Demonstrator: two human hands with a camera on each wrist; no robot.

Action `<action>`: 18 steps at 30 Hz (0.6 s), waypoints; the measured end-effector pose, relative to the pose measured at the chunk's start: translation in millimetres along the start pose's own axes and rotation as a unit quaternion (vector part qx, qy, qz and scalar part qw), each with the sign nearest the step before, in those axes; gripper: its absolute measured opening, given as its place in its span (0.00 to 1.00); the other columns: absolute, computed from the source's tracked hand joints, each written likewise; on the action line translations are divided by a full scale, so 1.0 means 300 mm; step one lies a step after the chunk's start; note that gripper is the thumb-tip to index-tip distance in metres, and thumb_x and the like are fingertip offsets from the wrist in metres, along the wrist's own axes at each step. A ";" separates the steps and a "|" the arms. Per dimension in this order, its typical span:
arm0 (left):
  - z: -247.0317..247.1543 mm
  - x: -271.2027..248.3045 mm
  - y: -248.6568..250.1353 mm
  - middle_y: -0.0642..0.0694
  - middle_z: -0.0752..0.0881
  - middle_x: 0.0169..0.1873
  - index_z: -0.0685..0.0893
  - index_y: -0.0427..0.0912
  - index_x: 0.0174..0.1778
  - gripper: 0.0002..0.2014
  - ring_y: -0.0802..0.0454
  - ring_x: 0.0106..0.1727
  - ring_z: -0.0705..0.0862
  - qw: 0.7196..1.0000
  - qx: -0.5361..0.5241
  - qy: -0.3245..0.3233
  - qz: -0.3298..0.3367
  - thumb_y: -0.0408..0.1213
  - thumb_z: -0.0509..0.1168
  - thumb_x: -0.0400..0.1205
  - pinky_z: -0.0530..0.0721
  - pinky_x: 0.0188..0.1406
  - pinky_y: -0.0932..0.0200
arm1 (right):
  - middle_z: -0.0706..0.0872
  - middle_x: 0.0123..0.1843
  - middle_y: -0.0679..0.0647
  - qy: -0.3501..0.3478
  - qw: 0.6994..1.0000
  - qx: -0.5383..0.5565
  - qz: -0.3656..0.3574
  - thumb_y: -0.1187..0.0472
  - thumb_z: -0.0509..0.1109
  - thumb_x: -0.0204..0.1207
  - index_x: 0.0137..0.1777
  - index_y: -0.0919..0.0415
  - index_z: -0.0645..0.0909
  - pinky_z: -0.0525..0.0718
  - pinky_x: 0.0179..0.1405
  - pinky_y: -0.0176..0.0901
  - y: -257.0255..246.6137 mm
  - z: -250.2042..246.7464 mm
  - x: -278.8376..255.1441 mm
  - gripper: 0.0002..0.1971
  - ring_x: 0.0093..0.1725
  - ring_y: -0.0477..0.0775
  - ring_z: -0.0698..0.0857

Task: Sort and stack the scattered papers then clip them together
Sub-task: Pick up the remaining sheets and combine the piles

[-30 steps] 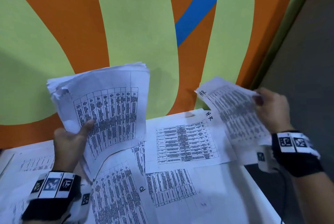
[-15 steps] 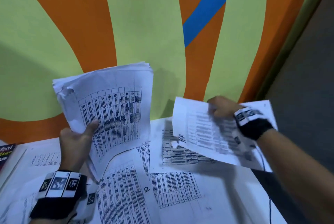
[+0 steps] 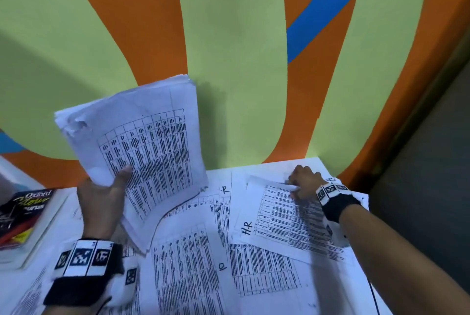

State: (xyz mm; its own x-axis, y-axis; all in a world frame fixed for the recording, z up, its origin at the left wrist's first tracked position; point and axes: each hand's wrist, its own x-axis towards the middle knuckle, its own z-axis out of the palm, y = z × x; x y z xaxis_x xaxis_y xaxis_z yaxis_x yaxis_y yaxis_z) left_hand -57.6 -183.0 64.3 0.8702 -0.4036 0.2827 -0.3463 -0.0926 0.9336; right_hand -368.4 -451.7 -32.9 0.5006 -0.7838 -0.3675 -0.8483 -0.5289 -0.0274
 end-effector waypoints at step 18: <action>-0.076 0.025 -0.047 0.43 0.70 0.23 0.66 0.45 0.25 0.22 0.54 0.23 0.69 0.999 -0.003 0.021 -0.025 0.40 0.75 0.75 0.68 0.25 0.59 | 0.86 0.58 0.62 0.058 0.987 0.150 -0.008 0.67 0.72 0.72 0.62 0.60 0.77 0.82 0.49 0.49 0.063 -0.068 -0.030 0.18 0.56 0.61 0.84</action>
State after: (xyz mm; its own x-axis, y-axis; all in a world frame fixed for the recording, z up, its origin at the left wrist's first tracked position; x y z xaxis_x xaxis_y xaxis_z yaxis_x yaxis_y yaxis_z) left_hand -38.2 -164.0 58.3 0.9005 -0.3598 0.2442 -0.2997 -0.1067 0.9480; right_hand -385.6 -461.3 -11.2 0.5155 -0.8178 -0.2560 -0.8446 -0.4346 -0.3126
